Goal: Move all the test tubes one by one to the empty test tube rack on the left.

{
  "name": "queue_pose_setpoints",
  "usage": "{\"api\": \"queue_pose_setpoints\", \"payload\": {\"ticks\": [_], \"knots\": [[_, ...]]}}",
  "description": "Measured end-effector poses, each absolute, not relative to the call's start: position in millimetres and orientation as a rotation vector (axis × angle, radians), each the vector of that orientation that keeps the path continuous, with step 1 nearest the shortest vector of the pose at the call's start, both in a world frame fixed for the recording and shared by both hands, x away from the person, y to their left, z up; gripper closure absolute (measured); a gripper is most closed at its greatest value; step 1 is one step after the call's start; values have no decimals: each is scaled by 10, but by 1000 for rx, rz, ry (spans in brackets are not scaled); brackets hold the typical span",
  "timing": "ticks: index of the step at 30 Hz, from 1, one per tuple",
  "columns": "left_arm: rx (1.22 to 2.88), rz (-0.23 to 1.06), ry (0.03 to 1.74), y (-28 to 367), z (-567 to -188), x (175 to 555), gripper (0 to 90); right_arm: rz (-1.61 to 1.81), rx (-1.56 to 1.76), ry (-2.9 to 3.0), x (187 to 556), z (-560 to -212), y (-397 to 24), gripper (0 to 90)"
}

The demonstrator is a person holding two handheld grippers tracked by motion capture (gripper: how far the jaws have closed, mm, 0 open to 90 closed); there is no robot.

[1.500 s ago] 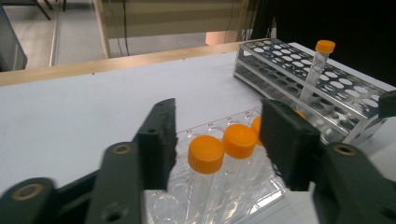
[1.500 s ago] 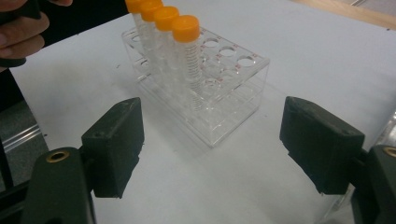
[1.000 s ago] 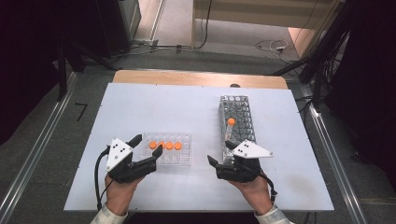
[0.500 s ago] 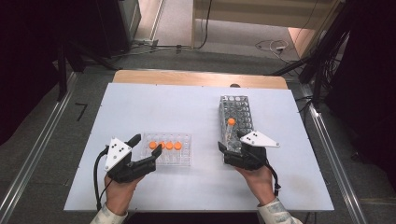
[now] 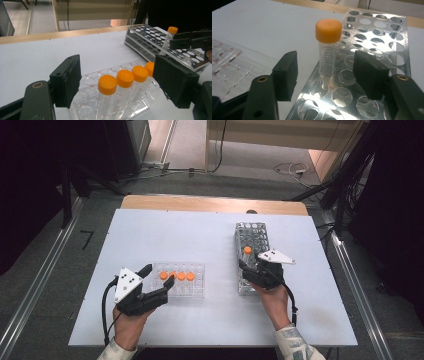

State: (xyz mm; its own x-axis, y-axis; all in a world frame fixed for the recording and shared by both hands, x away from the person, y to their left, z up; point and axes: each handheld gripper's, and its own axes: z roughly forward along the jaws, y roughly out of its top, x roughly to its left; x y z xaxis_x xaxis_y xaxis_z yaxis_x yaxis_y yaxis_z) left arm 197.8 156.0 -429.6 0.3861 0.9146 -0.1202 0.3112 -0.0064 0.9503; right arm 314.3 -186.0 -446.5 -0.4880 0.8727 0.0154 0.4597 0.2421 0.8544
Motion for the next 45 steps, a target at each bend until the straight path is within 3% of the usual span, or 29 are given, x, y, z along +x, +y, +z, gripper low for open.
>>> {"api": "queue_pose_setpoints", "payload": {"ticks": [8,22,45], "knots": [[1560,687,1132,1559,-4302,1980,228,1120,1230,2054,3208,-4448,-1801,554],[1554,686,1130,1560,-4299,1975,237,1025,1241,2072,3267,-4459,-1690,702],[1554,693,1136,1553,-4294,1974,194,1106,1213,2004,3159,-4248,-1754,715]]}}
